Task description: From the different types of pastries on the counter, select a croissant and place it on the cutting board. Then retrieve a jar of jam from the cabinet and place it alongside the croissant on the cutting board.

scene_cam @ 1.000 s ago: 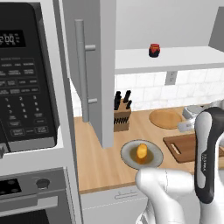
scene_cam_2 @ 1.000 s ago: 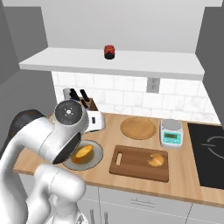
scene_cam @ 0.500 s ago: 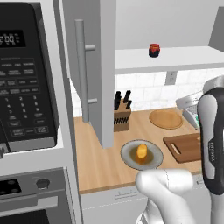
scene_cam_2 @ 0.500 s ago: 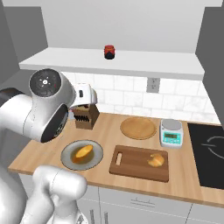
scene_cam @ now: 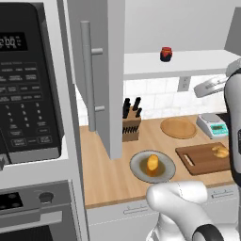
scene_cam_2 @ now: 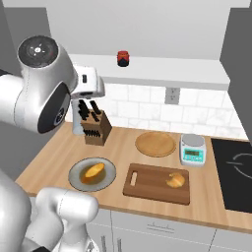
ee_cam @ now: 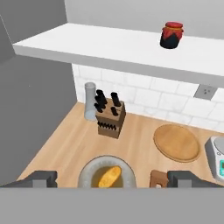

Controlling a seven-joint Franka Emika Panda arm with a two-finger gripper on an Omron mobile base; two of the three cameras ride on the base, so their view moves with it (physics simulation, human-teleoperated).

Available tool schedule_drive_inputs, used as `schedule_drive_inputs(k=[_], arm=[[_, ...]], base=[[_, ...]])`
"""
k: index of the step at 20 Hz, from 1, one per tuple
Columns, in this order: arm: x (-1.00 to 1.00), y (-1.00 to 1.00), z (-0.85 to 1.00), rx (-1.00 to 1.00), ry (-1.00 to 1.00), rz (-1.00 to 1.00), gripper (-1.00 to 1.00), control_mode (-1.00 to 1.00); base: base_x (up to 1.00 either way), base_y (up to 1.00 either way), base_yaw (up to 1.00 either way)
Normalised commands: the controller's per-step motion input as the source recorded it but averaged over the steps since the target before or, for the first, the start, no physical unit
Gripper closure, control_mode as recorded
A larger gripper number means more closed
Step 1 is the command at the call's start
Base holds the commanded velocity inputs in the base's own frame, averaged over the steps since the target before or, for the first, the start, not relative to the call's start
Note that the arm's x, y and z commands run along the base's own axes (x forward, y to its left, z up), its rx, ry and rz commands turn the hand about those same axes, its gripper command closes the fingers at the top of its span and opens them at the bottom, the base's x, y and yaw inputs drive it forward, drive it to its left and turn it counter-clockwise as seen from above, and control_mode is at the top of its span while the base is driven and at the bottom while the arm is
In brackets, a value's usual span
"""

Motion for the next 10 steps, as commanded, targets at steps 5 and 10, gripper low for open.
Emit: schedule_drive_inputs(k=[5, 10], arm=[[0.2, 0.14, 0.2, 0.0, -0.21, -0.12, -1.0, -1.0], [0.16, 0.03, 0.14, 0.01, -0.21, -0.13, -1.0, -1.0]], base=[[0.0, 0.0, 0.0], [0.0, 0.0, 0.0]])
